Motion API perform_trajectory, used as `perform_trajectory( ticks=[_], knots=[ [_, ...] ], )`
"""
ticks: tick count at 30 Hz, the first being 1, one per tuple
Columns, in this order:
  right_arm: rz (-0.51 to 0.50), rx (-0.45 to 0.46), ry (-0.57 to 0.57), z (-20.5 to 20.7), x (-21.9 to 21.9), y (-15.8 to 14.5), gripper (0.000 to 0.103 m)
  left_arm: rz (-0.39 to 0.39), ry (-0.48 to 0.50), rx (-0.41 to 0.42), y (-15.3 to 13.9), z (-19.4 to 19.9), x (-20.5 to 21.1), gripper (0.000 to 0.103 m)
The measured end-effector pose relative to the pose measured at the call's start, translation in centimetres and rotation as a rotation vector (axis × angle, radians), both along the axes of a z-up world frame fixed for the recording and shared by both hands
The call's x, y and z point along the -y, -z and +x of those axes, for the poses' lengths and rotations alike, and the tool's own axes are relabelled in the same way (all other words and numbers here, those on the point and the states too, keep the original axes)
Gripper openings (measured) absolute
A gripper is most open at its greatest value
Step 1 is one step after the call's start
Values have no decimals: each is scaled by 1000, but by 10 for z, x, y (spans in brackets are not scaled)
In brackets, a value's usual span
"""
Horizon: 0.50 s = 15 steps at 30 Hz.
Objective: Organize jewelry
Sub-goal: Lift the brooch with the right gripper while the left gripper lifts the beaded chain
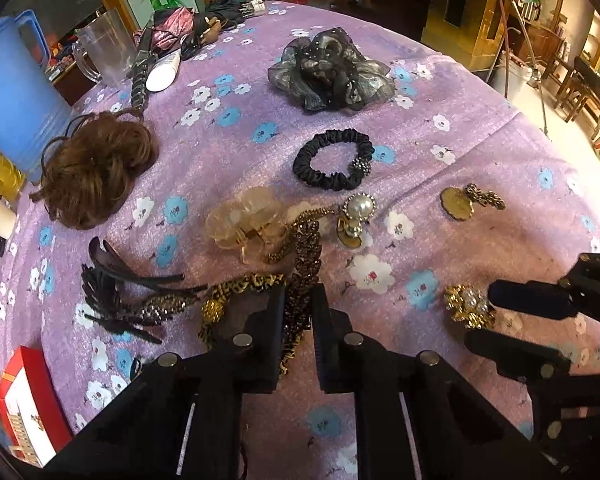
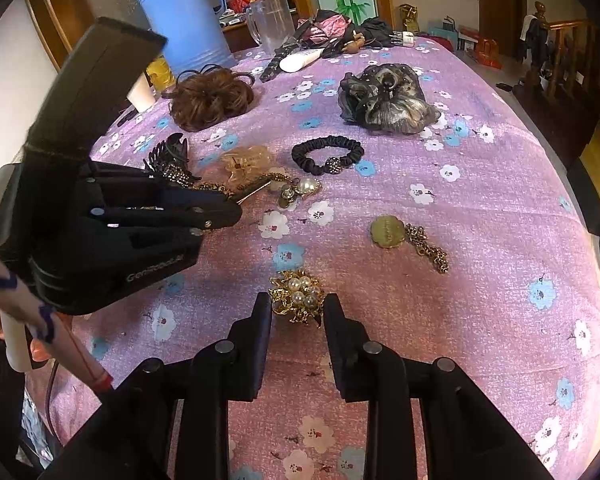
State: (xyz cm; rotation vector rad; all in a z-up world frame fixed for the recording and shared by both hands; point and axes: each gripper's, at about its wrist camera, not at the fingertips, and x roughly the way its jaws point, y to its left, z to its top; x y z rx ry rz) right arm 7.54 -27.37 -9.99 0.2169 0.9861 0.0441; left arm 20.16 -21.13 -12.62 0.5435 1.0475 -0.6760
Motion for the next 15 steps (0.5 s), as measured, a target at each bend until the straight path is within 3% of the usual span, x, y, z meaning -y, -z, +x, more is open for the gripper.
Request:
perform_trajectory(
  ticks=[5, 15],
  knots=[
    [3, 5, -11, 1, -4, -2, 38, -57, -28, -23, -8, -2, -15, 11],
    [-35, -19, -2, 10, -8, 6, 39, -132, -46, -37, -21, -16, -32, 11]
  ],
)
